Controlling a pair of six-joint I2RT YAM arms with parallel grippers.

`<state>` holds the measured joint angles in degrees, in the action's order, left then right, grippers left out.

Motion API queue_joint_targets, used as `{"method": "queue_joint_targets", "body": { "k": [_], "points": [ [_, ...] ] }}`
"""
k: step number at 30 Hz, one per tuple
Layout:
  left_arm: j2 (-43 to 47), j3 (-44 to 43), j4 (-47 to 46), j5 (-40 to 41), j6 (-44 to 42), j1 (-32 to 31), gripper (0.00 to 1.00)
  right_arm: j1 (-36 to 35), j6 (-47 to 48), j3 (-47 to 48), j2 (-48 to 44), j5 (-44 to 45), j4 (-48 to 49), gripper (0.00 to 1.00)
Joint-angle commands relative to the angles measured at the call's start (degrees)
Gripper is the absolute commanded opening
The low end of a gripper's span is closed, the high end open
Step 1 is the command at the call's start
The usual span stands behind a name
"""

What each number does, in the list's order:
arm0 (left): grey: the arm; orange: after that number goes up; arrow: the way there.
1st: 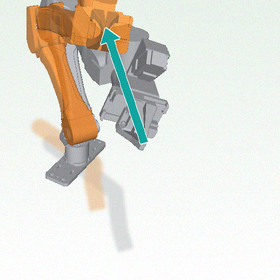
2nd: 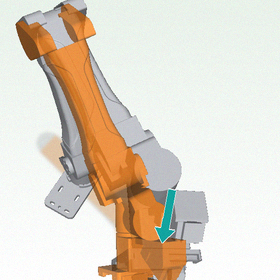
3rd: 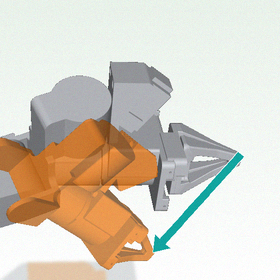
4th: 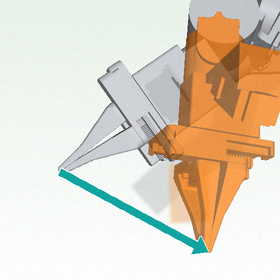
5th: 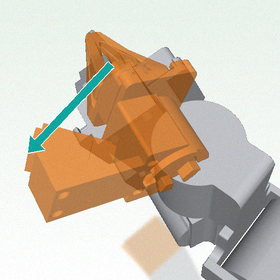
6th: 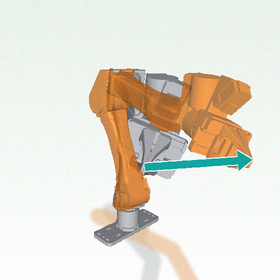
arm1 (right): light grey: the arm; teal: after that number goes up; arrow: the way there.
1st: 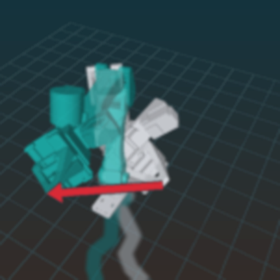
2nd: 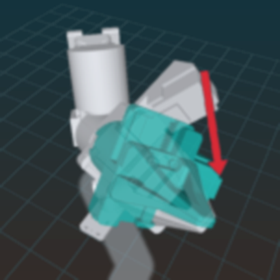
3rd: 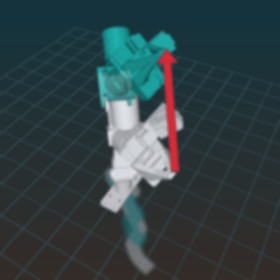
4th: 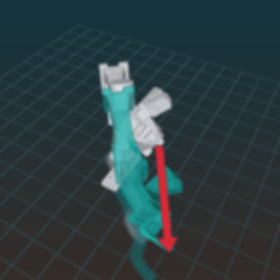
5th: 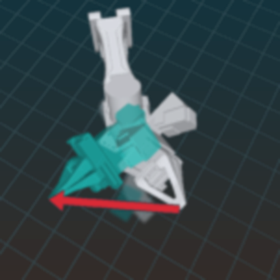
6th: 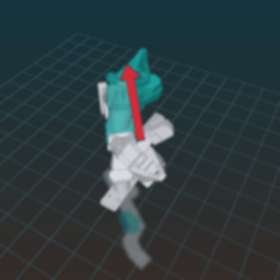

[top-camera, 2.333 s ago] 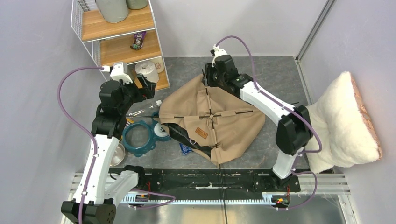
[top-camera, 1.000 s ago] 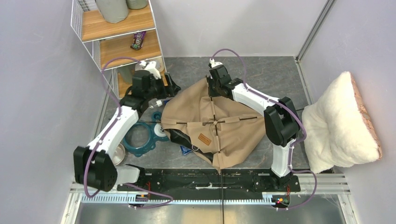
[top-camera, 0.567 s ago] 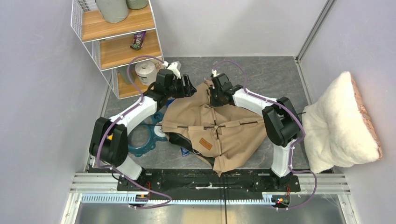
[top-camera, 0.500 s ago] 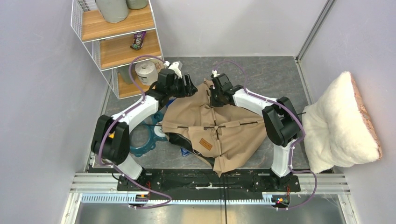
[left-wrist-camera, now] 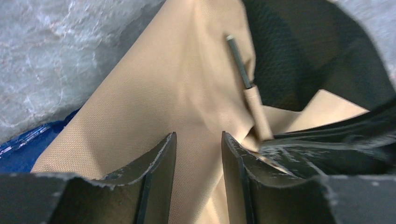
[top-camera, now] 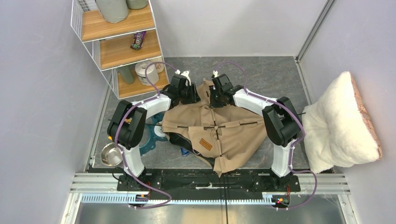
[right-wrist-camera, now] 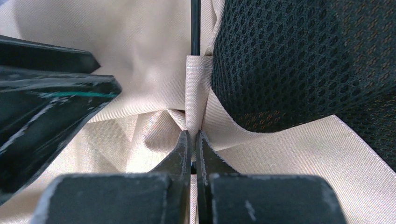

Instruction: Set up the pet tent

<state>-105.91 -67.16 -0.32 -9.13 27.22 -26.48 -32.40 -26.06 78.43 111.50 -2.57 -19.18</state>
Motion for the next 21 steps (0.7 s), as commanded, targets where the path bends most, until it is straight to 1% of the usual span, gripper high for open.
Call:
{"method": "queue_joint_targets", "body": {
  "k": [1, 7, 19, 21],
  "points": [
    [-3.72, -2.45, 6.83, 3.36, 1.19, -0.30, 0.45, -0.04, -1.22, 0.23, -2.98, -1.37, -0.12, 0.00],
    [-8.18, -6.13, 13.84, 7.18, -1.40, -1.21, 0.37, -0.03, -1.77, 0.54, -4.72, -2.28, 3.73, 0.00],
    [-8.83, -5.36, 14.69, 7.38, -2.83, -1.74, 0.31, 0.71, -4.95, 9.58, 4.53, -0.59, 3.45, 0.00],
    [-9.03, -5.35, 14.94, 7.49, -2.96, -1.81, 0.30, 0.93, -5.38, 11.13, 5.93, -0.02, 2.21, 0.00]
  ]
}}
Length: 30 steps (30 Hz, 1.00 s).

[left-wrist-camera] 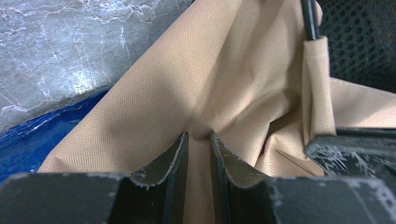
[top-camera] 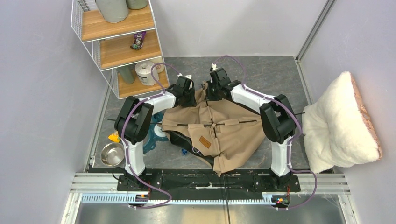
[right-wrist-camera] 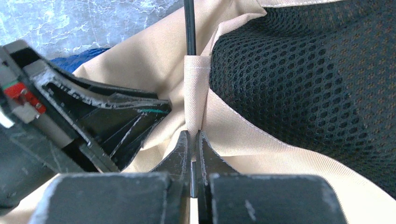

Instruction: Set up the pet tent

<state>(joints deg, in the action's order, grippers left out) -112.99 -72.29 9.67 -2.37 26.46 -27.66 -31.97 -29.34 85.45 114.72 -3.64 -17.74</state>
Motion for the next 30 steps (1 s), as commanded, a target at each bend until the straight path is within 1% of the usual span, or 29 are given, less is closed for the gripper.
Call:
{"method": "queue_joint_targets", "body": {
  "k": [1, 5, 14, 16, 24, 30],
  "points": [
    [-1.92, -0.30, 5.07, 0.86, -2.21, -0.56, 0.30, 0.65, -2.35, 4.73, 3.31, 1.30, 0.23, 0.00],
    [-1.94, -0.55, 5.46, 1.56, -2.30, -0.58, 0.29, 1.52, -3.48, 4.24, 3.89, 2.61, -1.28, 0.00],
    [-3.52, -2.04, 7.74, 2.05, -2.20, -0.58, 0.26, 2.00, -3.86, 1.24, 2.55, 3.29, -0.28, 0.00],
    [-3.96, -2.61, 8.70, 3.89, -2.20, -0.63, 0.26, 1.99, -4.11, 1.00, 2.49, 3.29, -0.28, 0.00],
    [-5.35, -4.32, 11.12, 5.76, -1.85, -0.56, 0.24, 2.32, -5.54, -0.75, 2.03, 4.86, -1.17, 0.00],
    [-6.39, -5.47, 12.97, 6.86, -1.59, -0.55, 0.22, 2.39, -5.53, -4.31, -0.68, 4.27, 1.45, 0.00]
  ]
}}
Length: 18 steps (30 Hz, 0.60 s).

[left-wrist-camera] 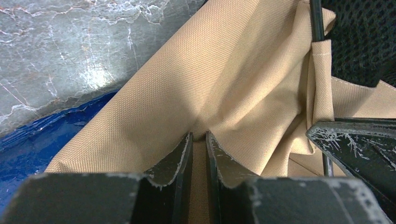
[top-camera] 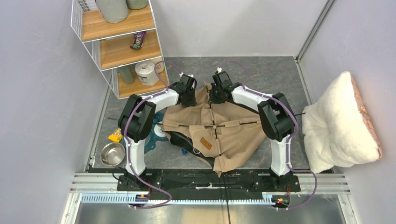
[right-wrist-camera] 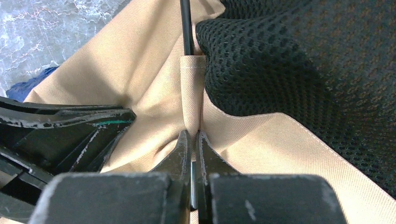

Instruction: Set up the pet tent

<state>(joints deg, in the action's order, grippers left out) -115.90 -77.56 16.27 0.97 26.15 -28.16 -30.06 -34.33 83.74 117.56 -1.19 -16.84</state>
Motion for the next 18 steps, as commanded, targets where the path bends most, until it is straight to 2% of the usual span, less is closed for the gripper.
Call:
{"method": "queue_joint_targets", "body": {
  "k": [1, 6, 18],
  "points": [
    [-3.78, -0.43, 6.70, 3.64, -1.24, -0.11, 0.22, 0.45, -0.38, -3.23, -4.07, 1.68, 1.21, 0.00],
    [-4.30, -0.93, 7.47, 3.86, -1.20, -0.05, 0.21, 0.45, 0.03, -4.52, -5.15, 1.54, 2.93, 0.00],
    [-4.21, -0.58, 7.81, 3.43, -1.41, -0.09, 0.19, 0.77, 1.01, 0.19, -2.12, -0.09, 2.36, 0.00]
  ]
}}
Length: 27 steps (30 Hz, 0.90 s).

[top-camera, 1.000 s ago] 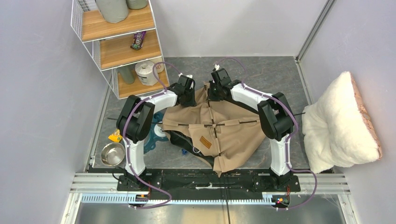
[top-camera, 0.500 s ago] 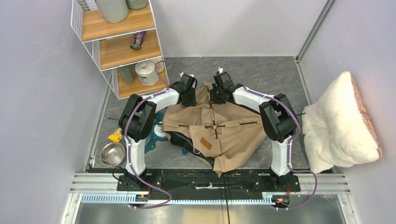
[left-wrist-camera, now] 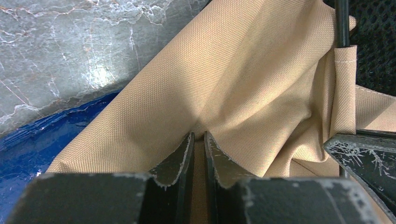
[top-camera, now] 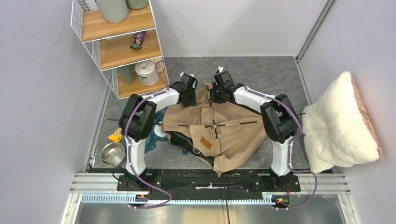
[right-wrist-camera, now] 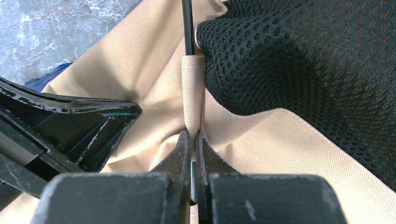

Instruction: Set up the pet tent

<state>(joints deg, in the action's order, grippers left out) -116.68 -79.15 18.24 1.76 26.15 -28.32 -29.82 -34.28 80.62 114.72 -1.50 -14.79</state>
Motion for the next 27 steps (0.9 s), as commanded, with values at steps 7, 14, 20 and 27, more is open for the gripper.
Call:
{"method": "queue_joint_targets", "body": {
  "k": [7, 14, 20, 27],
  "points": [
    [-3.37, 1.23, 5.84, 2.40, -1.63, 0.02, 0.19, 0.73, 1.04, 4.86, 1.98, -0.61, -0.02, 0.00],
    [-3.25, 1.22, 5.84, 2.42, -1.63, 0.09, 0.18, 1.17, -0.08, 6.30, 3.81, -0.27, -1.19, 0.00],
    [-3.37, 1.10, 5.93, 2.48, -1.63, 0.02, 0.18, 1.37, -0.21, 5.67, 3.72, 0.57, -1.26, 0.00],
    [-3.52, 1.46, 6.06, 2.56, -1.81, 0.10, 0.17, 1.44, -0.34, 6.32, 3.93, -0.60, 0.51, 0.00]
  ]
}}
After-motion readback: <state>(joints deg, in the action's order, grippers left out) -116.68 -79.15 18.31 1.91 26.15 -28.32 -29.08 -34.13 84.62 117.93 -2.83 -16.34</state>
